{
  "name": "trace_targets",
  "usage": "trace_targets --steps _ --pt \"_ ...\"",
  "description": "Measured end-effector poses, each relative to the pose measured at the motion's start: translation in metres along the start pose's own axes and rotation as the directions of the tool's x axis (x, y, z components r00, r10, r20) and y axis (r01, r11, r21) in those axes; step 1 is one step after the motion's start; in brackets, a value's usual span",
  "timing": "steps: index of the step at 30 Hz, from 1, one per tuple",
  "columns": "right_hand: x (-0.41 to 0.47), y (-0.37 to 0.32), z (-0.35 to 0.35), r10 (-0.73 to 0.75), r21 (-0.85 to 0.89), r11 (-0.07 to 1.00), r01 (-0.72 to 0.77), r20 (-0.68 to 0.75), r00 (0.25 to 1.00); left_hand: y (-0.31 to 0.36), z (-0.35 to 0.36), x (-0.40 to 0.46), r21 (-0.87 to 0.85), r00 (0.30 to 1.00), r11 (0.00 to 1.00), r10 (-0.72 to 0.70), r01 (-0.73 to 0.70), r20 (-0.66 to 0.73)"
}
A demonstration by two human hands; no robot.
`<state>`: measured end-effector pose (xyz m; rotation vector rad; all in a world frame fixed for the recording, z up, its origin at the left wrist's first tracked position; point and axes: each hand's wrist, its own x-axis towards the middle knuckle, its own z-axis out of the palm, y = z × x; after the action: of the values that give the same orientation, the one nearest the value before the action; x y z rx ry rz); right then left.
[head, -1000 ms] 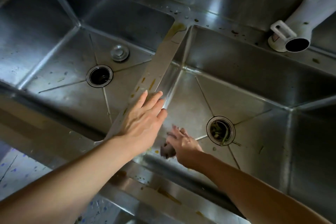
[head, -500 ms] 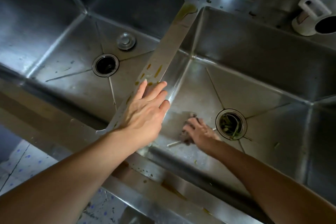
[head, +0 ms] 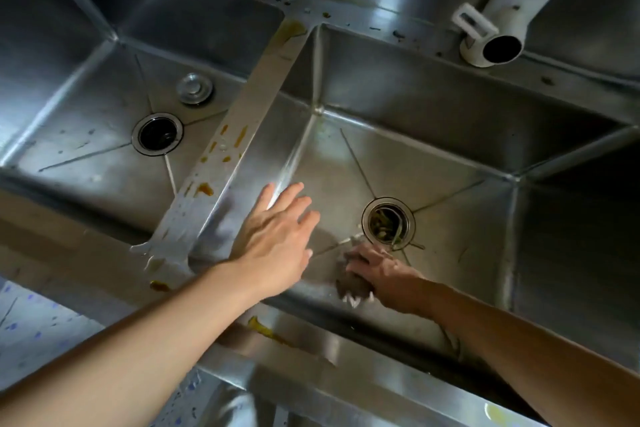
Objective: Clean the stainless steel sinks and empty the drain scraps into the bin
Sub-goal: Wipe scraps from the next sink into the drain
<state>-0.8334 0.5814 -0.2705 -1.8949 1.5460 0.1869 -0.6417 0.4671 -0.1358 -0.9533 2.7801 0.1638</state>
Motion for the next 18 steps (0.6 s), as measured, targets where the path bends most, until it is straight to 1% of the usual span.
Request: trace_targets --steps 1,3,4,5,7,9,10,13,15,16,18 --pt "-0.009 -0.006 0.008 -0.044 -0.001 0.999 0.044 0.073 0.996 0.007 0.001 0.000 -0.039 1.000 0.999 0.002 -0.002 -0.003" --pt "-0.020 -0.012 0.022 -0.131 0.015 0.991 0.130 0.132 0.983 0.018 0.007 -0.001 -0.091 0.999 0.996 0.009 -0.005 0.042" --pt "-0.020 -0.015 0.026 -0.148 -0.003 0.989 0.150 0.148 0.978 0.021 0.011 -0.002 -0.108 0.998 0.994 0.020 -0.013 0.063" --pt "-0.017 -0.014 0.027 -0.161 -0.076 0.982 0.175 0.157 0.974 0.023 0.015 -0.003 -0.117 0.996 0.993 0.029 -0.019 0.079" --pt "-0.008 -0.012 0.026 -0.113 -0.086 0.988 0.130 0.176 0.978 0.023 0.020 -0.007 -0.127 0.993 0.992 0.011 0.004 0.114" --pt "0.006 -0.004 0.028 -0.135 -0.154 0.976 0.152 0.116 0.984 0.022 0.024 -0.008 -0.136 0.993 0.991 -0.004 0.020 0.114" --pt "0.014 0.001 0.027 -0.121 -0.167 0.977 0.131 0.070 0.990 0.021 0.025 -0.008 -0.147 0.995 0.989 -0.006 0.021 0.100" --pt "0.032 0.019 0.010 -0.016 -0.205 0.979 0.006 -0.046 0.999 0.021 0.026 -0.007 -0.127 0.993 0.992 0.040 -0.026 0.109" --pt "0.047 0.026 -0.004 0.052 -0.244 0.967 -0.074 -0.093 0.994 0.020 0.029 -0.006 -0.097 0.992 0.995 0.048 -0.037 0.116" --pt "0.052 0.028 -0.012 0.085 -0.241 0.964 -0.115 -0.130 0.988 0.020 0.029 -0.006 -0.075 0.990 0.996 0.055 -0.046 0.129" --pt "0.057 0.031 -0.025 0.124 -0.202 0.967 -0.155 -0.160 0.979 0.022 0.026 -0.005 -0.062 0.980 0.996 0.072 -0.062 0.187"
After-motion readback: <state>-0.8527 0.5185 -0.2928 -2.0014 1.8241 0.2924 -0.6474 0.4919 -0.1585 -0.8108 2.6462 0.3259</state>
